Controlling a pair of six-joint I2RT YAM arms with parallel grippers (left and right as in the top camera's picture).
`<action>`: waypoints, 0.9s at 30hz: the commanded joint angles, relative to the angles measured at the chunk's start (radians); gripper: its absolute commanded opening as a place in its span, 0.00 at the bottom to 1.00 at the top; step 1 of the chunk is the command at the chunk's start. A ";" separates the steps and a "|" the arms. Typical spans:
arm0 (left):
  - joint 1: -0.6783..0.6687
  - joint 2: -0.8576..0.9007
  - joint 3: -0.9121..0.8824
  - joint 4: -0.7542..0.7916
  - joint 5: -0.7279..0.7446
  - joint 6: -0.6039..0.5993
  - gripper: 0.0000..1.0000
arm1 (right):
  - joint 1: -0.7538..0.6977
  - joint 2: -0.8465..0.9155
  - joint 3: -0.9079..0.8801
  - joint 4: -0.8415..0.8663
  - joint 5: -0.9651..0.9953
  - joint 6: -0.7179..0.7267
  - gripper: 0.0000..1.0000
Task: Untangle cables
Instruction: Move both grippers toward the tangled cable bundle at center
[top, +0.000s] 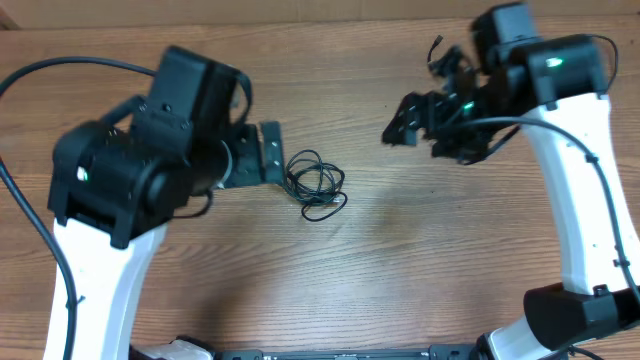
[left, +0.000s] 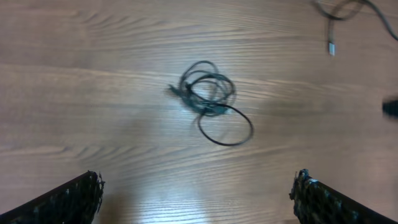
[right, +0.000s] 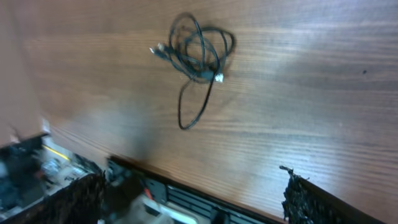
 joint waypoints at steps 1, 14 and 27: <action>0.093 -0.004 -0.006 -0.002 0.079 -0.002 0.99 | 0.042 0.002 -0.028 0.032 0.065 0.076 0.92; 0.185 -0.003 -0.007 -0.002 0.087 0.019 0.99 | 0.225 0.005 -0.254 0.179 -0.003 0.126 0.92; 0.206 -0.002 -0.011 -0.002 -0.032 0.016 0.99 | 0.299 0.005 -0.346 0.251 -0.002 0.174 0.93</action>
